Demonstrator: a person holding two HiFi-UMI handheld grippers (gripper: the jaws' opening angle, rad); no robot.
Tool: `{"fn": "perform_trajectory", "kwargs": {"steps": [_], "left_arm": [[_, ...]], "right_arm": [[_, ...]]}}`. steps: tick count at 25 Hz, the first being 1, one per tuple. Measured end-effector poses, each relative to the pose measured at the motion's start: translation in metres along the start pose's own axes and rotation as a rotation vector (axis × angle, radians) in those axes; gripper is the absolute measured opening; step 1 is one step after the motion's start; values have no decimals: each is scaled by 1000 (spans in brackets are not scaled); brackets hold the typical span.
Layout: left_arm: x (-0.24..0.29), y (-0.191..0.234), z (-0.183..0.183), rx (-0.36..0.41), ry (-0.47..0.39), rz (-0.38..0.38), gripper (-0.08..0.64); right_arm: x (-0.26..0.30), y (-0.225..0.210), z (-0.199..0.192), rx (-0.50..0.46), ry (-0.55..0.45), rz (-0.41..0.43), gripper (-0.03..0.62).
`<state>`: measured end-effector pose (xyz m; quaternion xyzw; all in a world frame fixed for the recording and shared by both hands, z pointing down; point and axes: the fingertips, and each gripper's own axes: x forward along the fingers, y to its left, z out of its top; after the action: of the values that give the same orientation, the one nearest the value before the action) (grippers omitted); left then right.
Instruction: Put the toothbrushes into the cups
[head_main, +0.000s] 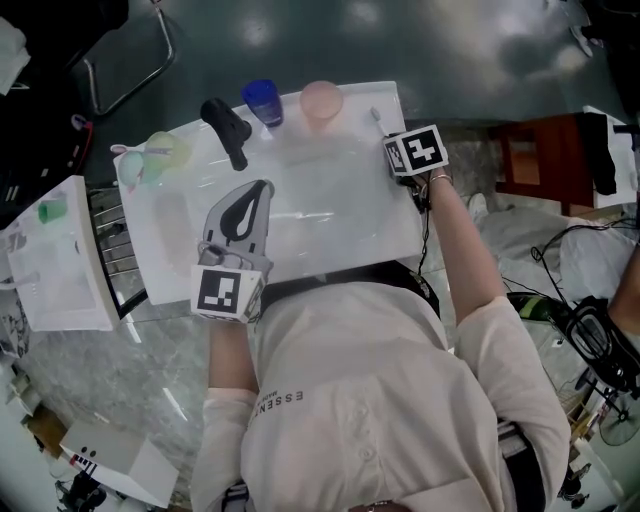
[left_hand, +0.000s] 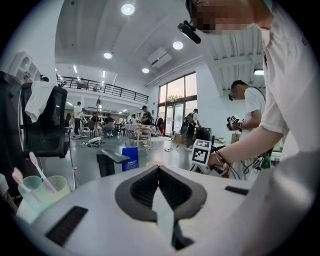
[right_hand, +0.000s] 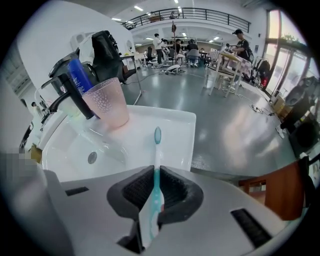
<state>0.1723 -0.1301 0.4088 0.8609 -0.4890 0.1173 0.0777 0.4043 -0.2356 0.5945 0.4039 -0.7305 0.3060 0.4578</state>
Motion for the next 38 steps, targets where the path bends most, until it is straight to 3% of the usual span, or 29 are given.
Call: {"fn": "perform_trajectory", "kwargs": {"steps": [7, 14, 25, 30, 38], "left_arm": [[-8, 3, 8, 10, -12, 6, 2], [-12, 6, 23, 30, -50, -5, 2], [-25, 26, 25, 29, -51, 20, 2], [-33, 40, 22, 8, -56, 49, 2], [-52, 58, 10, 3, -19, 97, 2]], "right_arm": [[-33, 6, 9, 27, -146, -24, 48], [-83, 21, 54, 7, -333, -4, 48], [-146, 79, 148, -114, -788, 129, 48], [-151, 102, 178, -109, -919, 225, 48], [-145, 117, 202, -111, -1082, 226, 48]]}}
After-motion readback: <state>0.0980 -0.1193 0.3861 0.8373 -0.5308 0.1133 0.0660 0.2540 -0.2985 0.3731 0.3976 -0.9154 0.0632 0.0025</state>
